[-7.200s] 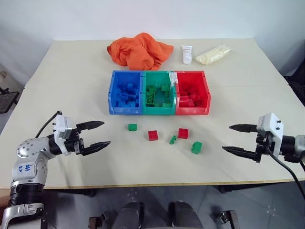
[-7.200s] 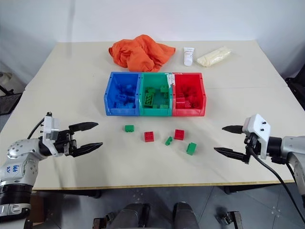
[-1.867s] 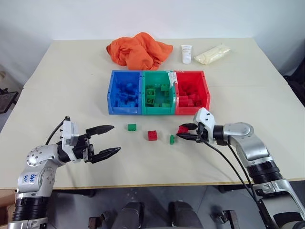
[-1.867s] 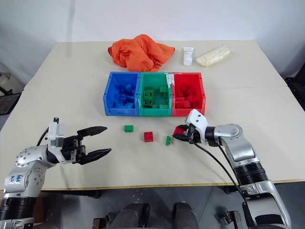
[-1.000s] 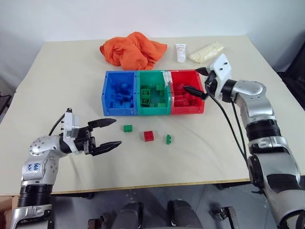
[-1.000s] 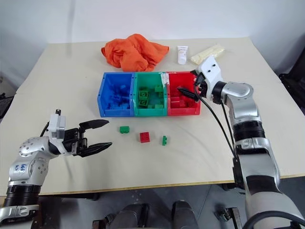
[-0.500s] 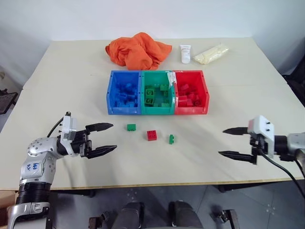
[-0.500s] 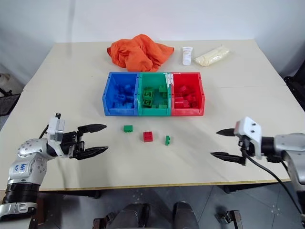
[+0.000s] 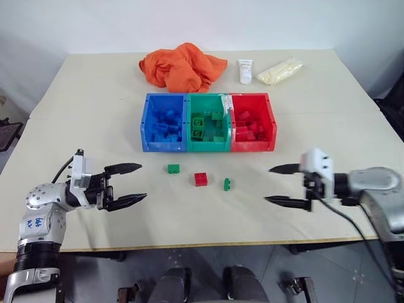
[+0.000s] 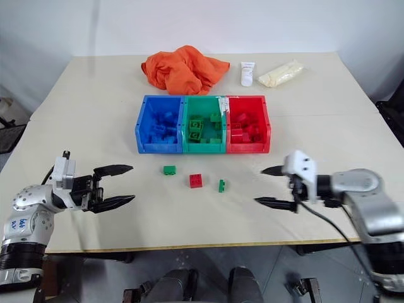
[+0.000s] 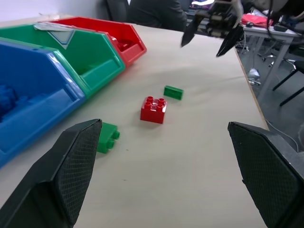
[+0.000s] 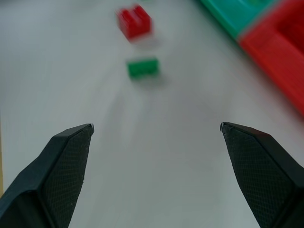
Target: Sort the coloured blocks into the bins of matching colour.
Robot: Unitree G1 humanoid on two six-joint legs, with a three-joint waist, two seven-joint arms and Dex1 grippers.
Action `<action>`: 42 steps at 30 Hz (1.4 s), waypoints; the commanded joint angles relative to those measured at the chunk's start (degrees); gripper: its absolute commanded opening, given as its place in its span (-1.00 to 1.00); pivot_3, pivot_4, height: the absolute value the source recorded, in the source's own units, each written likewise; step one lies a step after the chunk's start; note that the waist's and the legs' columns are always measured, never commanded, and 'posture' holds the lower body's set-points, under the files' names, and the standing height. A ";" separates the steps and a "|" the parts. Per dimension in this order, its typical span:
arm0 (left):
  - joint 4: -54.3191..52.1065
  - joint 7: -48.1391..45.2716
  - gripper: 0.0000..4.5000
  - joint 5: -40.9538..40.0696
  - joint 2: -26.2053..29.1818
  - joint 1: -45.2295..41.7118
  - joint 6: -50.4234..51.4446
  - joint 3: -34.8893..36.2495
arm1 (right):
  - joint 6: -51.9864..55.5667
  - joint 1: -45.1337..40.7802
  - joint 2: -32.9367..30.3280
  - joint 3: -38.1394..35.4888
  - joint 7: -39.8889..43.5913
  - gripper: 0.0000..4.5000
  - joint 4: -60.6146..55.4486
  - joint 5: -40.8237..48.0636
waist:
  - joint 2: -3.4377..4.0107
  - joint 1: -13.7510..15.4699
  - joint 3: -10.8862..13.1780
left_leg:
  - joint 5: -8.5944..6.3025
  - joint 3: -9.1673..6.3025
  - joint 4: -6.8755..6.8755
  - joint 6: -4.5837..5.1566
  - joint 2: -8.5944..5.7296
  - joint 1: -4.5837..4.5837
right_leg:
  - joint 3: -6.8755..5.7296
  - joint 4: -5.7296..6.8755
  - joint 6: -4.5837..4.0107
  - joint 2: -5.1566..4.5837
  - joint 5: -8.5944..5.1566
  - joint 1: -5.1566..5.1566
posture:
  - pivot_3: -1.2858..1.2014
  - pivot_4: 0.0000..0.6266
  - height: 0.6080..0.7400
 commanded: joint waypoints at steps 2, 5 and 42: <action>-5.49 0.57 1.00 -1.95 0.02 3.46 0.13 2.23 | -2.22 -7.15 6.51 7.44 -1.88 0.99 4.36 -4.59 | -0.01 0.00 -0.01 | 0.00 0.00 0.01 0.00 -0.01 0.00 | 0.01 -0.01 0.00 -0.01 0.00 0.01 | 0.03 -0.52 1.00; -6.77 0.73 1.00 -2.05 0.12 5.48 -0.20 3.02 | -7.07 -10.09 10.60 11.75 -2.54 0.99 11.01 -9.24 | -0.02 0.02 -0.01 | 0.00 -0.01 0.00 0.00 -0.01 0.02 | 0.02 0.01 0.00 0.00 0.00 -0.01 | 0.03 -0.52 1.00; -5.34 3.41 1.00 -0.42 -2.81 0.43 -3.67 1.27 | -22.54 -46.87 30.62 5.01 -18.37 -0.35 54.97 -15.29 | 0.00 -2.17 0.00 | 0.00 -0.15 -0.11 -0.11 -0.02 0.06 | -0.16 0.39 -0.01 0.05 0.01 -0.08 | 0.03 -0.52 1.00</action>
